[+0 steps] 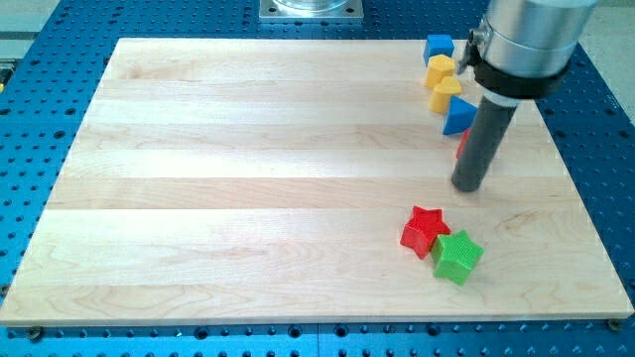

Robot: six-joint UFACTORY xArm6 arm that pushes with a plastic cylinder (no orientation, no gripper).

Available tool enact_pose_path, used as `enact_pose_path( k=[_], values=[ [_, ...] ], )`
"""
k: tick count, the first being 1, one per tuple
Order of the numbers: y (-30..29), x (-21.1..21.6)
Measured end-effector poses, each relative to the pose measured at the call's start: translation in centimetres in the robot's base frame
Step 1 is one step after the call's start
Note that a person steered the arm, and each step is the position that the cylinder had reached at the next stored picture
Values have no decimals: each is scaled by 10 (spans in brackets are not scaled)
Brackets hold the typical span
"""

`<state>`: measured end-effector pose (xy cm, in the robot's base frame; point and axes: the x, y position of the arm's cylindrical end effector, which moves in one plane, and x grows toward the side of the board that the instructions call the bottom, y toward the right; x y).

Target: Place the red circle vertically below the blue triangle

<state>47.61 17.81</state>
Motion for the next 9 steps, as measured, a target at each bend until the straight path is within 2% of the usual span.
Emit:
enact_pose_path(
  k=[2,3,5,7,8,9],
  values=[
    [23,-27],
    [59,-27],
    [58,-62],
    [47,-62],
    [56,-40],
    [55,47]
  ],
)
